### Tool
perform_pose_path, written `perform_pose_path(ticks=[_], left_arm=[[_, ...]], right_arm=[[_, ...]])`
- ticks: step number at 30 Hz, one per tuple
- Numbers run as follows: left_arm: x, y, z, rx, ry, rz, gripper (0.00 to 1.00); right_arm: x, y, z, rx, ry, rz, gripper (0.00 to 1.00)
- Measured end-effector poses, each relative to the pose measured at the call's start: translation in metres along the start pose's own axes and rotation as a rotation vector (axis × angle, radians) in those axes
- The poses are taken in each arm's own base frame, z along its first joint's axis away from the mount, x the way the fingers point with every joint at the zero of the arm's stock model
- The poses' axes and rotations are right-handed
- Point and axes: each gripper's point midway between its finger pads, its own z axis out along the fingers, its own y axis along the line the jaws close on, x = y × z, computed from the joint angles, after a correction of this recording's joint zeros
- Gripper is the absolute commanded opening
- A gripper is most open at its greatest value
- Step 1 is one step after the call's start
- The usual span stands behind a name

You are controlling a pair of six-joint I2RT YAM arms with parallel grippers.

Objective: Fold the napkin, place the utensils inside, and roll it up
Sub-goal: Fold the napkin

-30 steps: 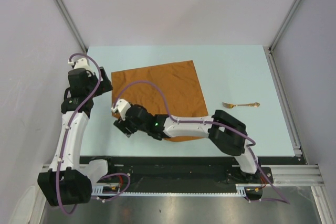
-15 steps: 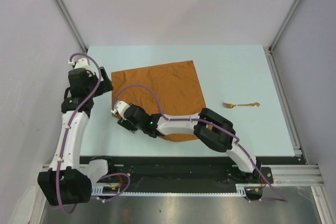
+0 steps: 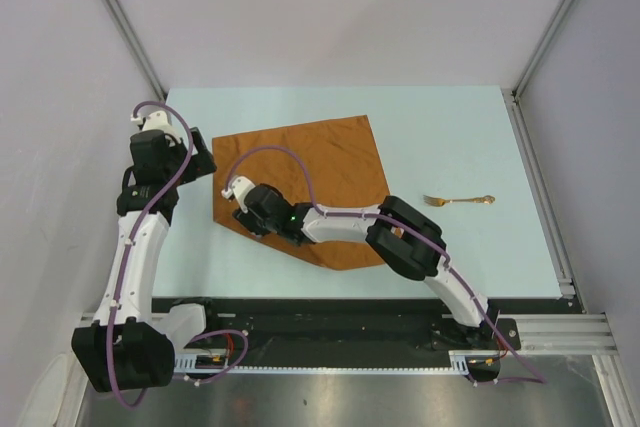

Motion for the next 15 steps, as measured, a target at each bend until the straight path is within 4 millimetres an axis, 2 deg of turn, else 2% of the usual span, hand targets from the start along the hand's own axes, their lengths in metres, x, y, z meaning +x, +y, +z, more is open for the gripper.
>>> perform_pose_path(ticks=[7, 15], left_arm=[[0.001, -0.003, 0.0, 0.017, 0.005, 0.0, 1.0], [0.003, -0.005, 0.001, 0.031, 0.013, 0.0, 1.0]], right_arm=[[0.013, -0.002, 0.007, 0.006, 0.028, 0.011, 0.53], [0.008, -0.039, 0.012, 0.036, 0.018, 0.11, 0.54]])
